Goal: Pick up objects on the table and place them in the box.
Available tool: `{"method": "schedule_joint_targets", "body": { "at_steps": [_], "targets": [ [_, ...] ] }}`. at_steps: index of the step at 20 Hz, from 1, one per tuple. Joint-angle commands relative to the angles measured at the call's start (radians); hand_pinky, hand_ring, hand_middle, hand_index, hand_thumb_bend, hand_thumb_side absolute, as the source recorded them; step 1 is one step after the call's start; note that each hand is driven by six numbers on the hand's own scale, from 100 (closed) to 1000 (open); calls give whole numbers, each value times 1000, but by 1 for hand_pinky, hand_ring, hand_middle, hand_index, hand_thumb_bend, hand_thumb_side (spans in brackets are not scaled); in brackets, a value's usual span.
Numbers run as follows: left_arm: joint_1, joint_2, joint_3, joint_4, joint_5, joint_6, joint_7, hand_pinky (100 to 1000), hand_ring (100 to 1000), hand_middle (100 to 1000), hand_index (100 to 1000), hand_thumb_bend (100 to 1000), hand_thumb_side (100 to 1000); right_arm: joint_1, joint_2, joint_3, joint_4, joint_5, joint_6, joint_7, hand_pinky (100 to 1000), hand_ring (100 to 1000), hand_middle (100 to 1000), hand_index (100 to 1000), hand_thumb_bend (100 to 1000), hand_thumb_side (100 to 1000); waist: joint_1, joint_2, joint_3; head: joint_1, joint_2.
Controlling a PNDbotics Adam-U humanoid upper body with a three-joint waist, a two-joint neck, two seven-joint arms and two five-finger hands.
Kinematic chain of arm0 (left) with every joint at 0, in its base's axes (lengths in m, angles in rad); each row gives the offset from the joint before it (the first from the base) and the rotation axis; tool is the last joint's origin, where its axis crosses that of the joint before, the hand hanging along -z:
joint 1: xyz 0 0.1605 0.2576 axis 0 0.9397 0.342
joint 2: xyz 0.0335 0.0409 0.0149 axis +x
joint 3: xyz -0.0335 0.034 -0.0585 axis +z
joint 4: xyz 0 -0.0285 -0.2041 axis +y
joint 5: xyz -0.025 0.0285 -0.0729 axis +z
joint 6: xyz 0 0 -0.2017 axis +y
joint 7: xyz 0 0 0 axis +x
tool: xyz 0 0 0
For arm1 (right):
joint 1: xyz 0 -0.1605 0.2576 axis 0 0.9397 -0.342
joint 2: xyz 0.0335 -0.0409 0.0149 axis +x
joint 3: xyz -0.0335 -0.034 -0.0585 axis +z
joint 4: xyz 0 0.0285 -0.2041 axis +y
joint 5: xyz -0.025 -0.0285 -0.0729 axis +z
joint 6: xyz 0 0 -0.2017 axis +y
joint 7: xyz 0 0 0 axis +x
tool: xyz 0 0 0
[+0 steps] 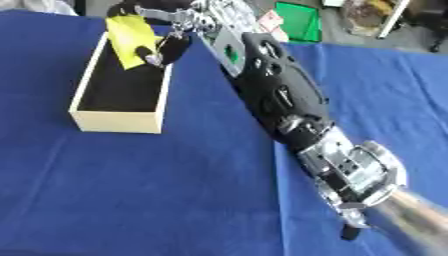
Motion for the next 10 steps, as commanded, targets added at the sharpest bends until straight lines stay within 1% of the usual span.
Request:
{"method": "schedule_joint_targets", "body": {
  "at_steps": [1,2,3,4,5,6,7,8,9,10],
  "targets": [
    [-13,10,0,-14,8,0,9,717,1000,935,943,765,583,-15,18,3,18,34,0,8,865,929,698,995,100,130,11,-21,2,-7,-6],
    [-13,9,0,-14,8,1,9,717,1000,935,943,765,584,-13,26,4,26,47,-1,8,870,937,753,998,100,134,11,-20,2,-8,-6],
    [-13,9,-1,-14,9,1,10,717,1000,934,943,765,584,-12,33,4,33,59,-2,7,870,939,760,998,100,135,12,-20,2,-8,-7],
    [-13,8,-1,-14,9,1,10,717,1000,934,943,764,586,-9,39,4,41,68,-2,6,879,955,827,1000,100,140,12,-19,3,-9,-7],
    [-12,8,-1,-13,9,1,10,717,1000,934,943,762,587,-6,44,3,48,76,-3,5,897,967,863,1000,100,141,13,-19,3,-9,-7],
    [-12,8,0,-13,9,1,10,717,1000,934,943,760,588,-4,48,3,54,83,-3,4,910,977,896,1000,100,142,13,-18,2,-9,-7],
    [-12,8,0,-13,9,1,11,717,1000,934,943,759,588,-2,50,2,59,88,-4,1,912,980,904,1000,100,142,13,-18,2,-9,-8],
    [-12,8,0,-13,10,1,11,717,1000,934,943,756,591,-1,51,1,61,91,-4,-2,933,1000,979,1000,100,227,14,-17,1,-8,-8],
    [-11,8,1,-13,10,1,11,717,1000,934,943,756,591,-1,51,-1,63,90,-5,-4,934,1000,984,1000,100,234,14,-16,0,-7,-8],
    [-11,8,1,-13,9,1,11,718,1000,934,943,749,594,-1,50,-2,63,88,-4,-6,943,1000,1000,1000,100,288,14,-16,-1,-6,-7]
  ]
}}
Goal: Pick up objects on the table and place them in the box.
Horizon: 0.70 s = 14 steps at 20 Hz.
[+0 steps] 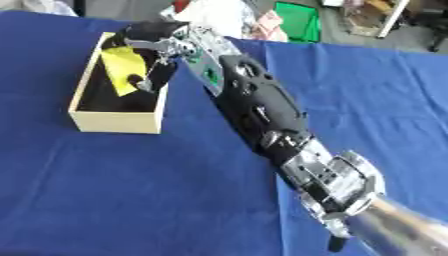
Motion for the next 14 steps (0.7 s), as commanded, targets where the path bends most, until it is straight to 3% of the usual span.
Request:
{"method": "schedule_joint_targets", "body": {
  "at_steps": [1,5,8,11,12,14],
  "targets": [
    [-11,8,1,-13,8,0,4,718,1000,934,943,749,595,-18,-9,-9,-5,4,1,-8,944,1000,1000,1000,100,294,11,-15,-3,0,-6],
    [-10,8,3,-12,7,1,4,718,1000,933,942,749,595,-20,-19,-11,-24,-26,5,-9,948,1000,1000,1000,100,294,12,-14,-10,3,-5],
    [-8,8,5,-13,7,1,7,718,1000,932,942,749,595,-20,-38,-13,-57,-65,7,-15,942,1000,1000,1000,100,245,14,-14,-17,8,-5],
    [-2,11,10,-12,5,2,11,718,1000,932,942,747,596,-20,-81,-22,-113,-140,10,-29,930,1000,1000,1000,100,181,15,-16,-31,16,-3],
    [0,12,12,-12,4,2,14,718,1000,932,942,747,595,-16,-104,-28,-140,-169,11,-43,923,1000,994,1000,100,105,15,-17,-40,22,-3],
    [4,14,16,-12,3,2,18,718,1000,932,942,746,595,1,-154,-39,-200,-240,18,-78,908,1000,975,1000,100,100,15,-19,-57,33,-1]
  ]
}}
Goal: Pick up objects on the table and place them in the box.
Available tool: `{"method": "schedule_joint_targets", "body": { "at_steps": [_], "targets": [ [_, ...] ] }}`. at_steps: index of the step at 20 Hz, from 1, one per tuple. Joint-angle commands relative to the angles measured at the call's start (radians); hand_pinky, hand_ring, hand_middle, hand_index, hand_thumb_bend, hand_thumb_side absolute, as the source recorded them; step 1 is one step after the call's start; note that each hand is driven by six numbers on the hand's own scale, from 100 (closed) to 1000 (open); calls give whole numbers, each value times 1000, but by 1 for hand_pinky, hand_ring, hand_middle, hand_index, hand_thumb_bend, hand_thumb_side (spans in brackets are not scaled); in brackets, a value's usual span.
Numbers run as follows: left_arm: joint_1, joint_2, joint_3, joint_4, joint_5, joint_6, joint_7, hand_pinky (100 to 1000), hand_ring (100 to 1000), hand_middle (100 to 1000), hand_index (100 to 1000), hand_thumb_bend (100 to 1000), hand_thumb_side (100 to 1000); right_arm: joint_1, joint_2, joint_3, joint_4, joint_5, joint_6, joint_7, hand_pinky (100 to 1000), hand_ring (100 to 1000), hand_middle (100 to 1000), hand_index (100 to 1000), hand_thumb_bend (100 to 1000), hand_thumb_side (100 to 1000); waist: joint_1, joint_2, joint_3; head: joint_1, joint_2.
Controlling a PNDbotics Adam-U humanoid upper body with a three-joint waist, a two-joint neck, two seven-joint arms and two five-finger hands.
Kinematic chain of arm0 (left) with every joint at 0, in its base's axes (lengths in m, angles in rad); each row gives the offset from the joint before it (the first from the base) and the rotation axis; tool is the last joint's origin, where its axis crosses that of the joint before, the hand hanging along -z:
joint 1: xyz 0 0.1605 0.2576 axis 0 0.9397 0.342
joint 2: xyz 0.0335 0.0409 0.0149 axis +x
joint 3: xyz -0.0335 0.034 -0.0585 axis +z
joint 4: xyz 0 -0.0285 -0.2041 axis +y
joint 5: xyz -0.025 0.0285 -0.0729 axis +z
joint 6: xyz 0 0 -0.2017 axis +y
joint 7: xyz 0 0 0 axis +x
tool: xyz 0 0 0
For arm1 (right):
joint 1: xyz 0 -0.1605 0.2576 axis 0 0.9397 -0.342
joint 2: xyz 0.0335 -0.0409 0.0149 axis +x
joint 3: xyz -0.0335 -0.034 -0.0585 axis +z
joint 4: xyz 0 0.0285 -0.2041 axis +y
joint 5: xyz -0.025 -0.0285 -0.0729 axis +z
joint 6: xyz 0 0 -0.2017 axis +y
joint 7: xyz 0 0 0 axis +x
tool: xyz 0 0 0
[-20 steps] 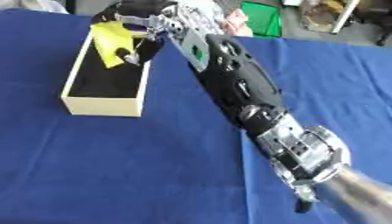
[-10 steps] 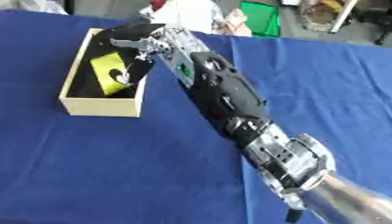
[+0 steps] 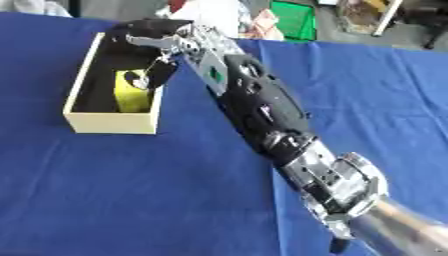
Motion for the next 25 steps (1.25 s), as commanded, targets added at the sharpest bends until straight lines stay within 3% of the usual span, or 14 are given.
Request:
{"method": "schedule_joint_targets", "body": {
  "at_steps": [1,7,12,16,25],
  "targets": [
    [-3,16,16,-12,2,0,11,718,1000,931,942,744,594,9,-102,-31,-108,-122,12,-61,902,1000,969,1000,100,100,11,-21,-15,18,-1],
    [7,20,30,-11,0,5,29,716,1000,925,939,726,606,159,-271,-109,-260,-384,93,-235,851,999,914,1000,100,126,15,-20,-61,49,-4],
    [11,20,36,-11,1,11,42,716,1000,924,937,718,609,339,-351,-204,-359,-573,159,-372,825,994,886,1000,100,268,19,-16,-91,70,-3],
    [14,19,40,-10,-1,16,47,712,1000,914,936,703,613,458,-356,-280,-402,-667,196,-467,809,992,870,1000,100,371,26,-13,-107,77,3],
    [23,15,43,-9,-3,21,47,710,1000,907,936,693,620,608,-300,-368,-412,-780,223,-581,797,993,866,1000,100,432,37,-12,-133,77,19]
  ]
}}
